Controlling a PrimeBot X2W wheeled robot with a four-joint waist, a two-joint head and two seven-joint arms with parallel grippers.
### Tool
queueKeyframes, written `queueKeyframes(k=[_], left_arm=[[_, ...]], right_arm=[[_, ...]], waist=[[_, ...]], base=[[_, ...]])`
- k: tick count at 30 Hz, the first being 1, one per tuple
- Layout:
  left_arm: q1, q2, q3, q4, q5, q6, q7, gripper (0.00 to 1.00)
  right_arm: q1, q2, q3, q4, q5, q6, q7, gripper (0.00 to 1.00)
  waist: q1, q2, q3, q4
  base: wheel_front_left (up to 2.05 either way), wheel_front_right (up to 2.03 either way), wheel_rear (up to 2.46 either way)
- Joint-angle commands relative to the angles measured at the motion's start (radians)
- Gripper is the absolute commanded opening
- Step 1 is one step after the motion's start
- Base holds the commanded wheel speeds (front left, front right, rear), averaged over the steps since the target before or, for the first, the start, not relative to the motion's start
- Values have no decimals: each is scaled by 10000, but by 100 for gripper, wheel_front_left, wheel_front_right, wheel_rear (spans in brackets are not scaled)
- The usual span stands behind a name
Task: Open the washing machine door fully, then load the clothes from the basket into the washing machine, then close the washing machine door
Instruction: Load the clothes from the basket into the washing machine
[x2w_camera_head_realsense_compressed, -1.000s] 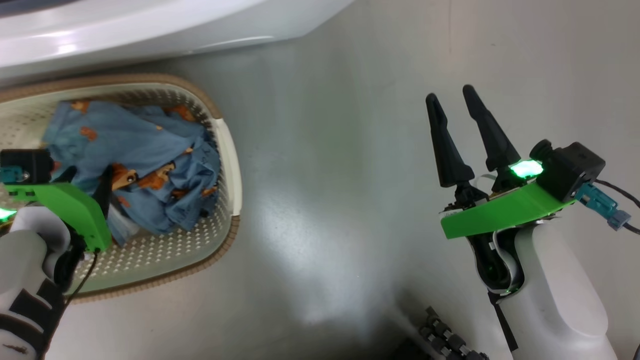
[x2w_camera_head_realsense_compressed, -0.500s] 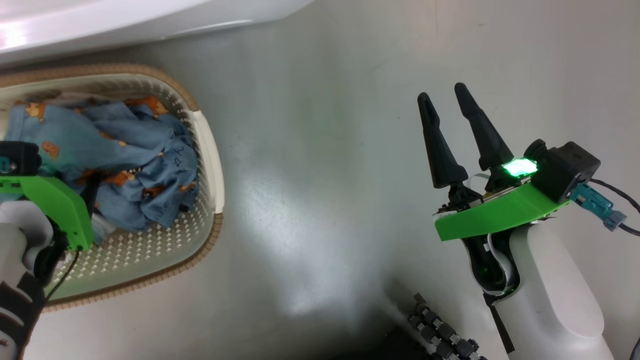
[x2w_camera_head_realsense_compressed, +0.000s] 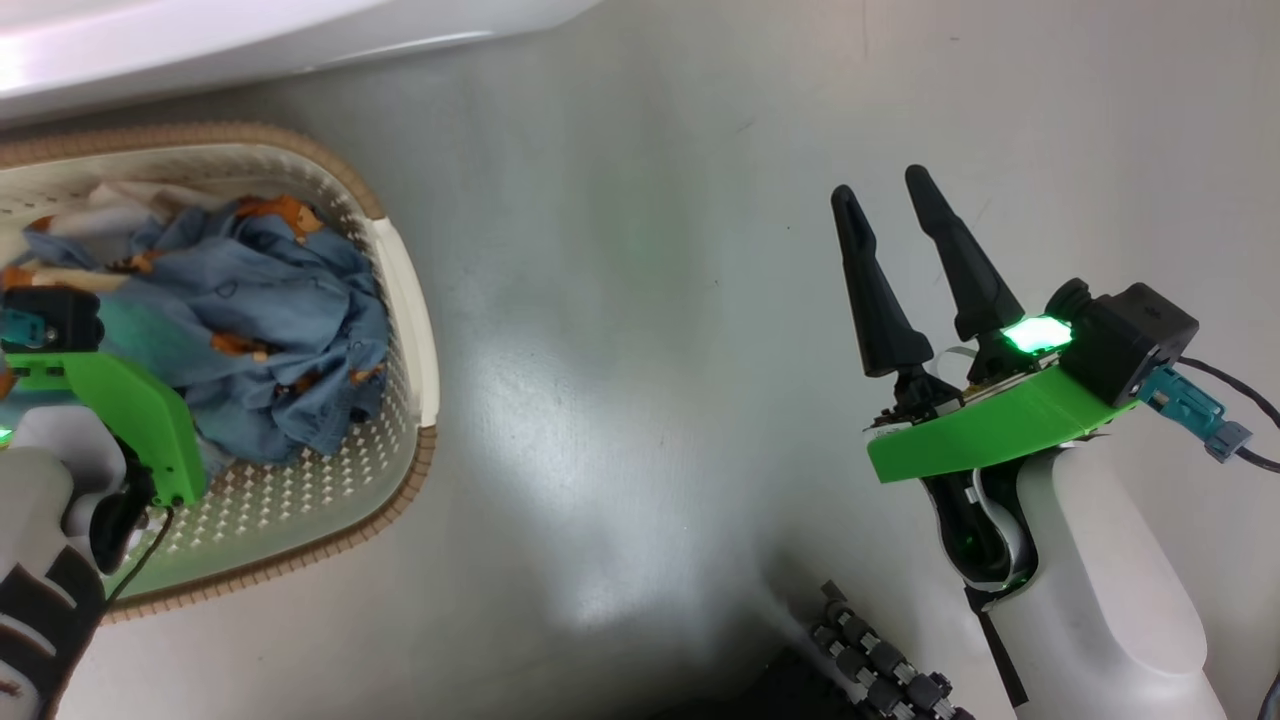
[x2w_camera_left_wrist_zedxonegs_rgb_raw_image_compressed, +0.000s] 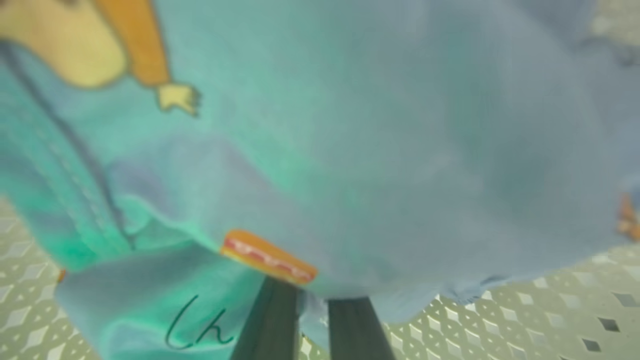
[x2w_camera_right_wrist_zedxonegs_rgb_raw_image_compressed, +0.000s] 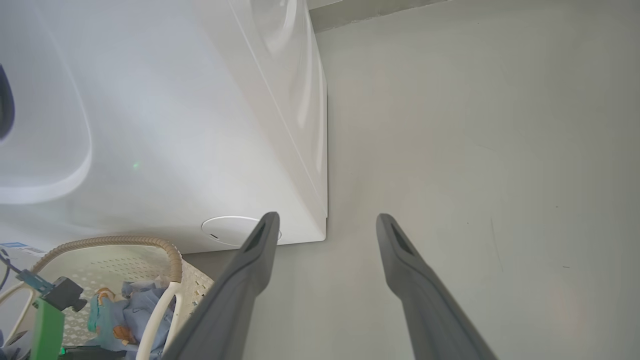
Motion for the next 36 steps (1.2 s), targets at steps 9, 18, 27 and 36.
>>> queueKeyframes(k=[9,18,27,36], left_arm=[[130,298,-132,-136,-777,-15,-751,0],[633,335,-382,-682,-1434,-15,-1597,0],[1492,435,-628,-1390,-2148,-15,-2640,0],[2392,431,-285,-2067,-2701,-15,-3217,0]], right_arm=[[171,47,204,-120,122,16,-118,100],[143,47,181,140,125,16,-118,100],[387,47,234,581,167,16,-118,100],[880,47,174,1040,148,16,-118,100]], waist=[[0,-1,-464,204],[0,-1,-1488,541],[0,-1,-3089,883],[0,-1,-4733,1216]], base=[[0,0,0],[0,0,0],[0,0,0],[0,0,0]])
